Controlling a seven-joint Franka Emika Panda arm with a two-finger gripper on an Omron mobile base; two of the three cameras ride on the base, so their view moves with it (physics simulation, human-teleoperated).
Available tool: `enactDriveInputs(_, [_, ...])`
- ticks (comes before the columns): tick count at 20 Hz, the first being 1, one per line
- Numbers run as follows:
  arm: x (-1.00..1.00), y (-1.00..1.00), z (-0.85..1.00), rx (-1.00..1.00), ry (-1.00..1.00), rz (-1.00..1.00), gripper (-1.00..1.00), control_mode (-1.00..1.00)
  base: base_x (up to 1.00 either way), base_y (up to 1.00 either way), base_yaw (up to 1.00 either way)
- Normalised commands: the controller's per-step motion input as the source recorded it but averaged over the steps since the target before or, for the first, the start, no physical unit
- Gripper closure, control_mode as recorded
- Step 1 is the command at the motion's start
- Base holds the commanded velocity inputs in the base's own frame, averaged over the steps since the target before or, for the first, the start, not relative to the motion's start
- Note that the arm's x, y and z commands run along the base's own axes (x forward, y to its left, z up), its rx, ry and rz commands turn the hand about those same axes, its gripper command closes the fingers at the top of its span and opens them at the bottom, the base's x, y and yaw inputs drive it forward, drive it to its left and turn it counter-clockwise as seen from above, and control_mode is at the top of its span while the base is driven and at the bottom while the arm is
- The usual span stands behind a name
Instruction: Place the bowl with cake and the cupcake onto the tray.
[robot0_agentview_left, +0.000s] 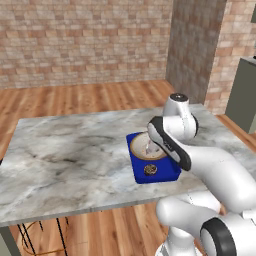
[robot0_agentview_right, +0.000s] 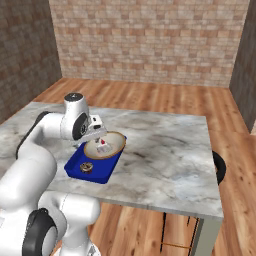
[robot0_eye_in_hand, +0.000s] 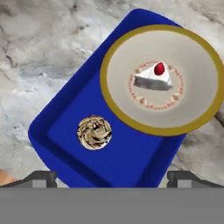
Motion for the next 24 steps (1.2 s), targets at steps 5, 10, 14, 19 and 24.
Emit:
enactDriveInputs(5, [-0.29,-0.30,-0.12,-0.15,0.00,0.00,-1.00,-1.00,0.00,0.00,0.00])
enactDriveInputs(10, [-0.32,-0.24,-0.24,-0.12,0.00,-0.04,-1.00,-1.00,0.00,0.00,0.00])
enactDriveInputs(14, [-0.30,-0.20,-0.32,-0.06,0.00,-0.07,-1.00,-1.00,0.00,0.00,0.00])
enactDriveInputs(19, [-0.12,-0.31,-0.21,0.03,-0.02,-0.16,-1.00,-1.00,0.00,0.00,0.00])
enactDriveInputs(24, [-0.12,-0.37,-0.02,0.18,-0.07,-0.16,-1.00,-1.00,0.00,0.00,0.00])
